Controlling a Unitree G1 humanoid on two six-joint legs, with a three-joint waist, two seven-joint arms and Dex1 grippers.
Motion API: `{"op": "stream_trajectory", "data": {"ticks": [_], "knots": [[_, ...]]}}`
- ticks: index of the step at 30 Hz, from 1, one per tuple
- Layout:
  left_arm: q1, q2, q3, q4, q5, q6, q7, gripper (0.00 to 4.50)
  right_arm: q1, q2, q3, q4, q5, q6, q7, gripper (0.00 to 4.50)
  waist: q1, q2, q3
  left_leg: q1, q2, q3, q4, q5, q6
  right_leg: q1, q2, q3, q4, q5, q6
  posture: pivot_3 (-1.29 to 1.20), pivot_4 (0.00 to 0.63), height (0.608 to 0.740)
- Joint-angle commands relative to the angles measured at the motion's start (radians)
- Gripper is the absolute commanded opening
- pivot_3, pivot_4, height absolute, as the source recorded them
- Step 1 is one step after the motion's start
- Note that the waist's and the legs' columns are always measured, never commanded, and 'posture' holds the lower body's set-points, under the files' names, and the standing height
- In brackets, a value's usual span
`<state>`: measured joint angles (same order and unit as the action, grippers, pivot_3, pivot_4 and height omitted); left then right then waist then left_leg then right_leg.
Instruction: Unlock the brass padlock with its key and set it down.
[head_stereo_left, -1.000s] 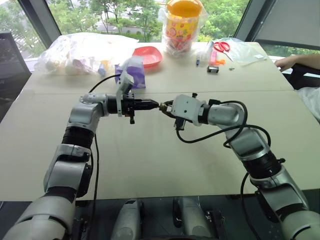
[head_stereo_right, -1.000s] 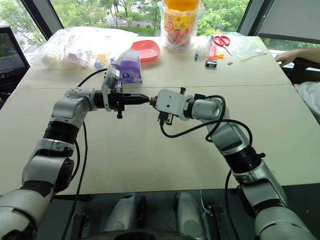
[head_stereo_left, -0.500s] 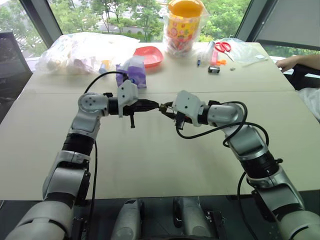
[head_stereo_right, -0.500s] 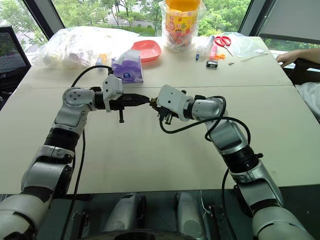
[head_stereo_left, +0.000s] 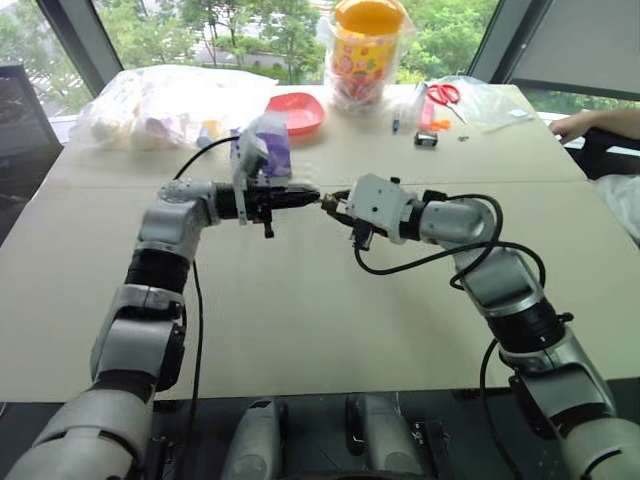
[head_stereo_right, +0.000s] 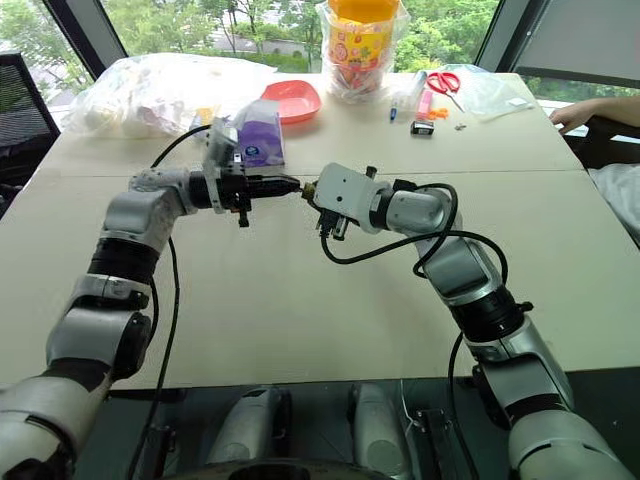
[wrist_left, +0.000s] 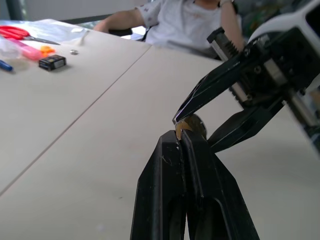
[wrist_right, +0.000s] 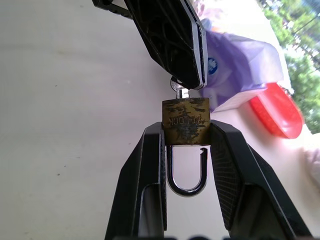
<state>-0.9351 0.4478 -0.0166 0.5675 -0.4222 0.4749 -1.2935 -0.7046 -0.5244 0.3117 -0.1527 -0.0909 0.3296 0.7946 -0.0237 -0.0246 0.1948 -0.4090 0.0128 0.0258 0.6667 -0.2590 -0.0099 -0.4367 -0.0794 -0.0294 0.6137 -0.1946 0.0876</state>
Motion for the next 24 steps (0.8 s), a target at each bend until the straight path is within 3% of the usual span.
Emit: {"op": "stream_trajectory", "data": {"ticks": [1, 4, 24], "knots": [[-0.003, 0.048, 0.021, -0.018, -0.016, 0.071, -0.023, 0.93, -0.019, 0.001, -0.009, -0.045, -0.008, -0.057, 0.002, 0.75, -0.002, 0.0, 0.0, 0.0, 0.0, 0.0, -0.001, 0.0, 0.0, -0.001, 0.001, 0.0, 0.001, 0.0, 0.0, 0.0, 0.15, 0.74], [0.002, 0.044, 0.019, -0.036, -0.015, 0.079, -0.01, 2.03, -0.017, 0.003, -0.008, -0.039, -0.015, -0.069, 0.002, 0.75, 0.007, 0.0, 0.0, 0.0, 0.001, -0.001, -0.001, 0.0, 0.0, -0.001, 0.002, 0.0, 0.002, 0.0, -0.001, 0.0, 0.15, 0.74], [-0.026, -0.039, 0.004, -0.018, -0.016, 0.092, -0.047, 2.03, -0.008, 0.012, -0.007, -0.043, -0.037, -0.069, 0.008, 0.75, 0.011, 0.0, 0.0, -0.001, -0.001, -0.001, 0.001, 0.0, 0.0, 0.001, 0.0, 0.0, 0.0, 0.0, -0.001, 0.0, 0.15, 0.74]]}}
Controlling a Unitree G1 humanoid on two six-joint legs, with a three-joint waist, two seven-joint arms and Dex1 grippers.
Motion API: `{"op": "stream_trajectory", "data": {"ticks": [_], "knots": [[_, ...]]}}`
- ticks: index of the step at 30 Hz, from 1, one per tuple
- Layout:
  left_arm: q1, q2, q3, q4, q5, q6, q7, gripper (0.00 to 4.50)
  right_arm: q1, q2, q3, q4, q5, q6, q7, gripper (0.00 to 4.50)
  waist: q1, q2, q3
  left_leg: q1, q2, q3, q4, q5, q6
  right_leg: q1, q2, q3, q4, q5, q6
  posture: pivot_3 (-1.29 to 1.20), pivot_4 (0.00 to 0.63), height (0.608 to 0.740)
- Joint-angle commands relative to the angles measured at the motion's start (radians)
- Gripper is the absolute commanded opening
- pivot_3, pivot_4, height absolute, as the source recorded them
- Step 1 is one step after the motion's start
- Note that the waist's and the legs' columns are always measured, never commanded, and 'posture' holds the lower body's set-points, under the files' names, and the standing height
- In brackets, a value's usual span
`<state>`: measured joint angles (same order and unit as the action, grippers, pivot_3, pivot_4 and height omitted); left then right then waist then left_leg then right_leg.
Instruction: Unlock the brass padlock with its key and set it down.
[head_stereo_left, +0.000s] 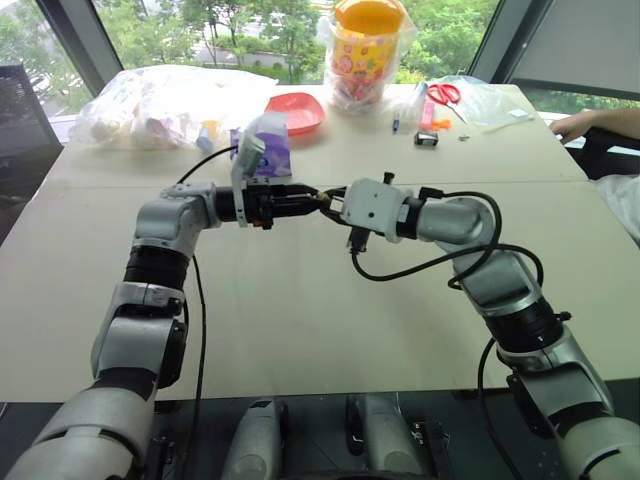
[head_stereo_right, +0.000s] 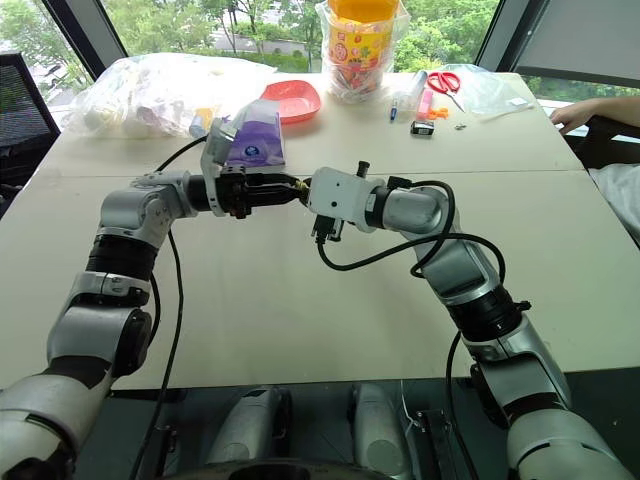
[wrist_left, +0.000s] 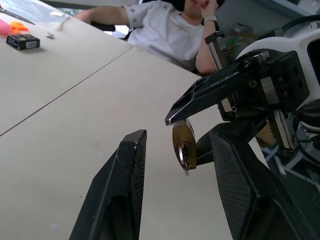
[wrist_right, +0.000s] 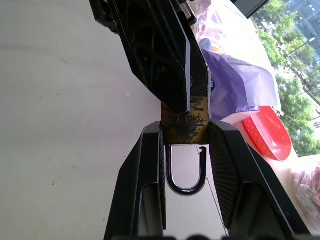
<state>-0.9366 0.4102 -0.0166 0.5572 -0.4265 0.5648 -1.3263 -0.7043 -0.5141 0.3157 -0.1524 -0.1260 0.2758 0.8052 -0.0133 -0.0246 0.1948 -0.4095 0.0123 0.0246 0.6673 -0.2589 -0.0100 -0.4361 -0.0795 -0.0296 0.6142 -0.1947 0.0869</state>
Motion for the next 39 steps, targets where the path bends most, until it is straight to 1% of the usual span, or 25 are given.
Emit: {"op": "stream_trajectory", "data": {"ticks": [1, 3, 4, 6, 8, 9, 18, 20, 21, 22, 23, 25, 26, 28, 33, 35, 39], "knots": [[-0.027, -0.006, 0.004, -0.002, -0.009, 0.002, -0.011, 2.03, -0.008, 0.002, -0.011, -0.044, -0.002, -0.015, -0.003, 0.75, 0.0, 0.0, 0.0, 0.0, 0.0, 0.0, 0.0, 0.0, 0.0, 0.0, 0.0, 0.0, 0.0, 0.0, 0.0, 0.0, 0.15, 0.74], [-0.029, -0.017, -0.003, 0.006, -0.001, -0.006, -0.005, 2.03, -0.008, 0.004, -0.012, -0.044, -0.003, -0.016, -0.003, 0.75, 0.001, 0.0, 0.0, 0.0, 0.0, 0.0, 0.0, 0.0, 0.0, 0.0, 0.0, 0.0, 0.0, 0.0, 0.0, 0.0, 0.15, 0.74], [-0.03, -0.022, -0.007, 0.009, 0.004, -0.006, -0.003, 1.79, -0.008, 0.005, -0.012, -0.045, -0.004, -0.015, -0.004, 0.75, 0.001, 0.0, 0.0, 0.0, 0.0, 0.0, 0.0, 0.0, 0.0, 0.0, 0.0, 0.0, 0.0, 0.0, 0.0, 0.0, 0.15, 0.74], [-0.029, -0.026, -0.018, 0.013, 0.015, -0.017, -0.004, 1.2, -0.007, 0.007, -0.013, -0.047, -0.006, -0.015, -0.004, 0.75, 0.002, 0.0, 0.0, 0.0, 0.0, 0.0, 0.0, 0.0, 0.0, 0.0, 0.0, 0.0, 0.0, 0.0, 0.0, 0.0, 0.15, 0.74], [-0.03, -0.032, -0.016, 0.018, 0.017, -0.022, -0.001, 0.36, -0.006, 0.008, -0.013, -0.048, -0.007, -0.015, -0.004, 0.75, 0.001, 0.0, 0.0, 0.0, 0.0, 0.0, 0.0, 0.0, 0.0, 0.0, 0.0, 0.0, 0.0, 0.0, 0.0, 0.0, 0.15, 0.74], [-0.031, -0.034, -0.013, 0.019, 0.016, -0.021, 0.001, 0.02, -0.006, 0.009, -0.013, -0.049, -0.008, -0.014, -0.004, 0.75, 0.001, 0.0, 0.0, 0.0, 0.0, 0.0, 0.0, 0.0, 0.0, 0.0, 0.0, 0.0, 0.0, 0.0, 0.0, 0.0, 0.15, 0.74], [-0.031, -0.039, -0.004, 0.029, 0.019, -0.031, 0.021, 0.0, -0.001, 0.011, -0.016, -0.051, -0.011, -0.013, -0.002, 0.75, 0.001, 0.0, 0.0, 0.0, 0.0, 0.0, 0.0, 0.0, 0.0, 0.0, 0.0, 0.0, 0.0, 0.0, 0.0, 0.0, 0.15, 0.74], [-0.029, -0.036, -0.001, 0.028, 0.017, -0.032, 0.022, 0.0, 0.003, 0.01, -0.022, -0.051, -0.005, -0.009, 0.0, 1.74, 0.001, 0.0, 0.0, 0.0, 0.0, 0.0, 0.0, 0.0, 0.0, 0.0, 0.0, 0.0, 0.0, 0.0, 0.0, 0.0, 0.15, 0.74], [-0.027, -0.034, 0.003, 0.028, 0.015, -0.03, 0.023, 0.0, 0.004, 0.005, -0.022, -0.05, -0.007, -0.009, 0.003, 2.08, 0.001, 0.0, 0.0, 0.0, 0.0, 0.0, 0.0, 0.0, 0.0, 0.0, 0.0, 0.0, 0.0, 0.0, 0.0, 0.0, 0.15, 0.74], [-0.025, -0.031, 0.006, 0.027, 0.014, -0.029, 0.023, 0.0, 0.005, 0.0, -0.022, -0.05, -0.013, -0.008, 0.002, 2.55, 0.001, 0.0, 0.0, 0.0, 0.0, 0.0, 0.0, 0.0, 0.0, 0.0, 0.0, 0.0, 0.0, 0.0, 0.0, 0.0, 0.15, 0.74], [-0.022, -0.026, 0.01, 0.027, 0.014, -0.028, 0.023, 0.0, 0.009, -0.011, -0.023, -0.053, -0.018, -0.003, 0.005, 3.17, 0.001, 0.0, 0.0, 0.0, 0.0, 0.0, 0.0, 0.0, 0.0, 0.0, 0.0, 0.0, 0.0, 0.0, 0.0, 0.0, 0.15, 0.74], [-0.013, -0.017, 0.015, 0.026, 0.016, -0.028, 0.023, 0.0, 0.024, -0.036, -0.028, -0.071, -0.025, 0.014, 0.017, 4.17, 0.002, 0.0, 0.0, 0.0, 0.0, 0.0, 0.0, 0.0, 0.0, 0.0, 0.0, 0.0, 0.0, 0.0, 0.0, 0.0, 0.15, 0.74], [-0.008, -0.01, 0.018, 0.024, 0.015, -0.026, 0.021, 0.0, 0.035, -0.047, -0.038, -0.087, -0.02, 0.026, 0.018, 4.44, 0.002, 0.0, 0.0, 0.0, 0.0, 0.0, 0.0, 0.0, 0.0, 0.0, 0.0, 0.0, 0.0, 0.0, 0.0, 0.0, 0.15, 0.74], [0.0, 0.002, 0.025, 0.023, 0.008, -0.019, 0.017, 0.0, 0.063, -0.036, -0.099, -0.139, 0.036, 0.113, 0.004, 4.44, 0.002, 0.0, 0.0, 0.0, 0.0, 0.0, 0.0, 0.0, 0.0, 0.0, 0.0, 0.0, 0.0, 0.0, 0.0, 0.0, 0.15, 0.74], [0.014, 0.018, 0.04, 0.001, -0.018, 0.011, -0.001, 0.0, 0.097, 0.046, -0.24, -0.255, 0.19, 0.354, -0.057, 4.44, 0.002, 0.0, 0.0, 0.0, 0.0, 0.0, 0.0, 0.0, 0.0, 0.0, 0.0, 0.0, 0.0, 0.0, 0.0, 0.0, 0.15, 0.74], [0.027, 0.023, 0.023, -0.028, -0.02, 0.025, -0.017, 0.0, 0.095, 0.082, -0.262, -0.281, 0.224, 0.417, -0.091, 4.44, 0.001, 0.0, 0.0, 0.0, 0.0, 0.0, 0.0, 0.0, 0.0, 0.0, 0.0, 0.0, 0.001, 0.0, 0.0, 0.0, 0.15, 0.74], [0.049, 0.032, 0.006, -0.082, -0.027, 0.042, -0.039, 0.0, 0.083, 0.102, -0.242, -0.303, 0.24, 0.463, -0.131, 4.44, 0.002, 0.0, 0.0, 0.0, 0.0, 0.0, 0.0, 0.0, 0.0, 0.0, 0.0, 0.0, 0.001, 0.0, 0.0, 0.0, 0.15, 0.74]]}}
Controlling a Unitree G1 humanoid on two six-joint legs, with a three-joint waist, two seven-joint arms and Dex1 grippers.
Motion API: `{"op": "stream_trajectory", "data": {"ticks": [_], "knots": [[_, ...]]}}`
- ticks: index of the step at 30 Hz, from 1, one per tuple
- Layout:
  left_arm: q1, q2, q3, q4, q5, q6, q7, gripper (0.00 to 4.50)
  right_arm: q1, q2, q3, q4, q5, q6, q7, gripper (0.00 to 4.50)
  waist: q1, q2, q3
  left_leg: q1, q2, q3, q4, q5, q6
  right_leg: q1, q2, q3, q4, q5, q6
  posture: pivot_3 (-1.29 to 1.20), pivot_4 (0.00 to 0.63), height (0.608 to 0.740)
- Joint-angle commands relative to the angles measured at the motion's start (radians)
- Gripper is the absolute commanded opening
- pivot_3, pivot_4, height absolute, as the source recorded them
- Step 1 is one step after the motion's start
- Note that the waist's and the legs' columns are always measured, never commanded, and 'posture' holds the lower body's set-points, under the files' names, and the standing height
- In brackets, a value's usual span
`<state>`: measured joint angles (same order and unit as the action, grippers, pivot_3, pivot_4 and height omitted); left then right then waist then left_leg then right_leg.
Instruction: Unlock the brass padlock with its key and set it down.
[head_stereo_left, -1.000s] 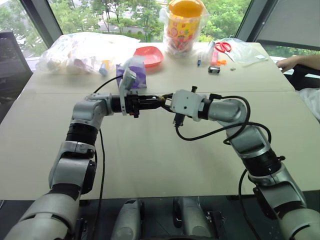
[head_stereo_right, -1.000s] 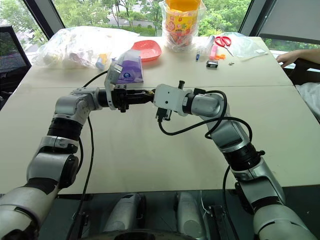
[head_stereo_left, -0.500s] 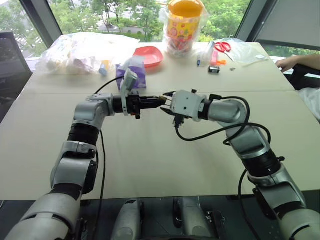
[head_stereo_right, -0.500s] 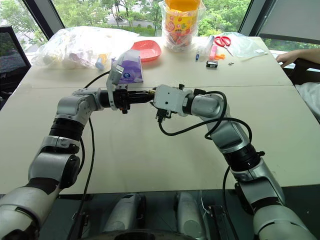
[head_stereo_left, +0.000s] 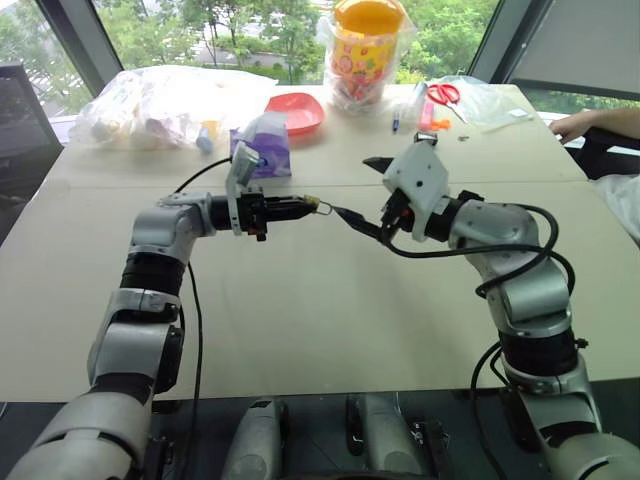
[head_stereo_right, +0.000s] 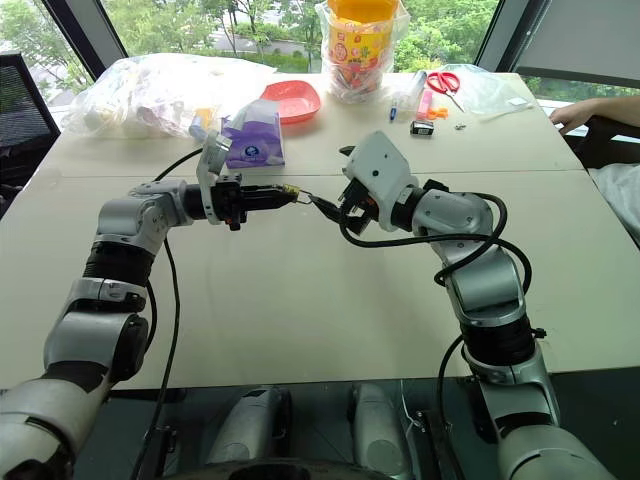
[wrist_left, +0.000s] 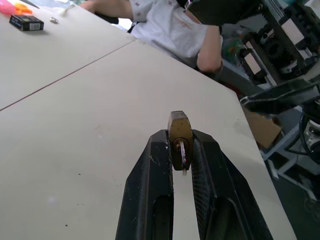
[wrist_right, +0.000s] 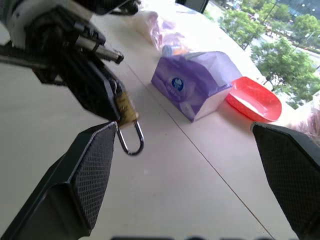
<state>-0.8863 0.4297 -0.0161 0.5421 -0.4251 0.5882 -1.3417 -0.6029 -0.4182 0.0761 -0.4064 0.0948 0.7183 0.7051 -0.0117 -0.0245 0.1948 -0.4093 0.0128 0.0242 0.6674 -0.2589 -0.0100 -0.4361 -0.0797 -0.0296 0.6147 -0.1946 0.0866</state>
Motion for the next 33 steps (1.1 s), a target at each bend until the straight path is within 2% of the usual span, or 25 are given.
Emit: {"op": "stream_trajectory", "data": {"ticks": [1, 17, 33], "knots": [[0.003, 0.014, 0.006, -0.082, -0.035, 0.03, -0.027, 0.0, -0.017, 0.009, 0.006, -0.053, 0.021, 0.025, -0.039, 4.44, 0.0, 0.0, 0.0, 0.0, 0.0, 0.0, 0.0, 0.0, 0.0, 0.0, 0.0, 0.0, 0.0, 0.0, 0.0, 0.0, 0.15, 0.74], [0.072, 0.039, 0.001, -0.264, -0.091, 0.122, -0.03, 0.0, -0.007, -0.037, 0.046, 0.023, 0.032, -0.017, -0.062, 4.44, -0.001, 0.0, 0.0, 0.0, 0.0, 0.0, 0.0, 0.0, 0.0, 0.0, 0.0, 0.0, 0.0, 0.0, 0.0, 0.0, 0.15, 0.74], [0.047, 0.036, 0.018, -0.233, -0.107, 0.116, 0.008, 0.0, 0.027, -0.099, 0.052, 0.057, 0.01, -0.078, -0.067, 4.44, 0.0, 0.0, 0.0, 0.0, 0.0, 0.0, 0.0, 0.0, 0.0, 0.0, 0.0, 0.0, -0.001, 0.0, 0.0, 0.0, 0.15, 0.74]]}}
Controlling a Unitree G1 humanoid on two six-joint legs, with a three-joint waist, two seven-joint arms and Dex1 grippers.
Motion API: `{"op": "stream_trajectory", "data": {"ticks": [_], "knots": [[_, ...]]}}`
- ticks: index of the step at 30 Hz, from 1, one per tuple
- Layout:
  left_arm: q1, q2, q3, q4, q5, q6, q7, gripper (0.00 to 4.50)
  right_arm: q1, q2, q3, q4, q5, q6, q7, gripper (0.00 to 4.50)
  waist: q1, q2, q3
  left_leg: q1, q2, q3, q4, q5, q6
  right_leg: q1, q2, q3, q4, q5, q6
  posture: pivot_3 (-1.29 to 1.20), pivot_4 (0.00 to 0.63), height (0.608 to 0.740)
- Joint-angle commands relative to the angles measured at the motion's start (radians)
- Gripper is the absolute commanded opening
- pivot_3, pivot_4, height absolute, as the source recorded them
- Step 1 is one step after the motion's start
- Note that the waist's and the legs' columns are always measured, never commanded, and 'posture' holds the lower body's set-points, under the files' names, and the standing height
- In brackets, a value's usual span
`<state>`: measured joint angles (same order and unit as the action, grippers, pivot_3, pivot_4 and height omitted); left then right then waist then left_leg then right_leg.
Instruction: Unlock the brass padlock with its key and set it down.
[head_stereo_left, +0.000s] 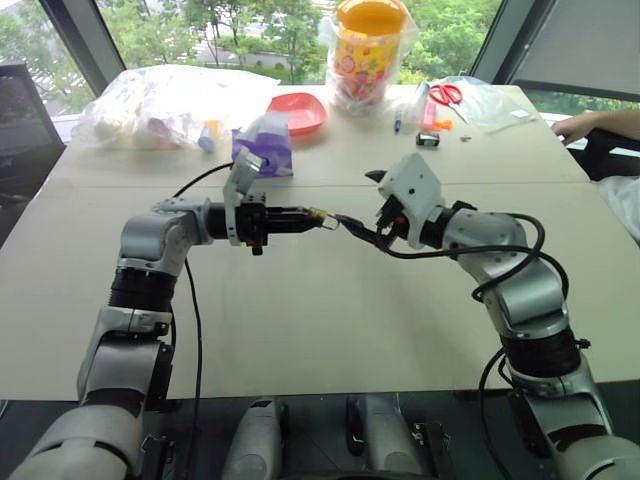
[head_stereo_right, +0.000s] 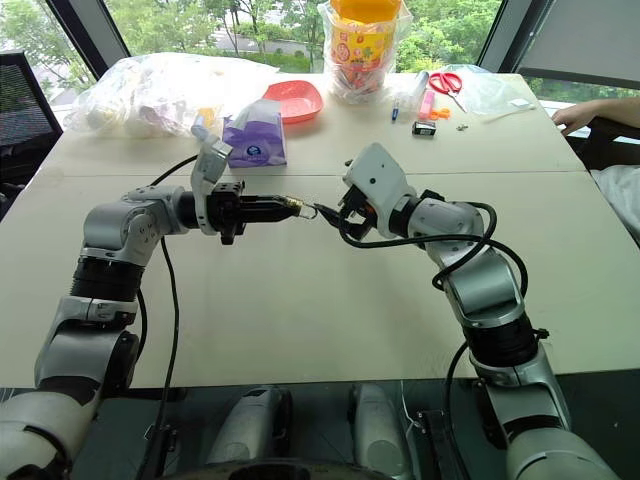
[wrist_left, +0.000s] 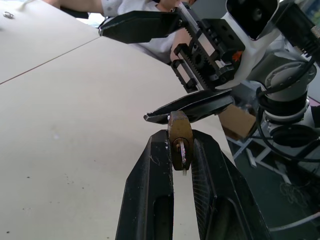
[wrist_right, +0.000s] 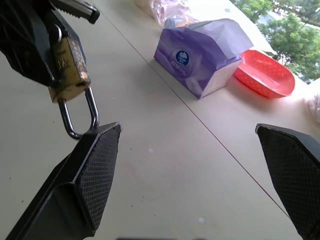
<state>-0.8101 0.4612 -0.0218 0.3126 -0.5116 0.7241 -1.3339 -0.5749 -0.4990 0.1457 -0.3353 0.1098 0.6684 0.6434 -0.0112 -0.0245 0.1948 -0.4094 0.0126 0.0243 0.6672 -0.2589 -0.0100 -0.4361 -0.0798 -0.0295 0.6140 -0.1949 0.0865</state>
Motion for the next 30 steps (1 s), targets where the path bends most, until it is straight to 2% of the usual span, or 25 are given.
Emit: {"op": "stream_trajectory", "data": {"ticks": [1, 17, 30], "knots": [[-0.032, 0.005, 0.024, 0.0, -0.021, -0.022, 0.0, 0.0, -0.001, -0.021, -0.023, -0.015, -0.004, -0.03, -0.006, 4.44, 0.0, 0.0, 0.0, 0.0, 0.0, 0.0, 0.0, 0.0, 0.0, 0.0, 0.0, 0.0, 0.0, 0.0, 0.0, 0.0, 0.15, 0.74], [-0.046, 0.007, 0.005, 0.058, 0.002, -0.07, -0.005, 0.0, 0.019, -0.017, -0.055, -0.143, 0.081, 0.049, -0.019, 4.44, 0.0, 0.0, 0.0, 0.0, 0.0, 0.0, 0.0, 0.0, 0.0, 0.0, 0.0, 0.0, 0.0, 0.0, 0.0, 0.0, 0.15, 0.74], [0.009, 0.025, -0.009, -0.081, -0.041, 0.002, -0.043, 0.0, 0.006, 0.014, 0.0, -0.069, 0.063, 0.003, -0.03, 4.44, -0.001, 0.0, 0.0, 0.0, 0.0, 0.0, 0.0, 0.0, 0.0, 0.0, 0.0, 0.0, 0.0, -0.002, -0.003, 0.0, 0.15, 0.74]]}}
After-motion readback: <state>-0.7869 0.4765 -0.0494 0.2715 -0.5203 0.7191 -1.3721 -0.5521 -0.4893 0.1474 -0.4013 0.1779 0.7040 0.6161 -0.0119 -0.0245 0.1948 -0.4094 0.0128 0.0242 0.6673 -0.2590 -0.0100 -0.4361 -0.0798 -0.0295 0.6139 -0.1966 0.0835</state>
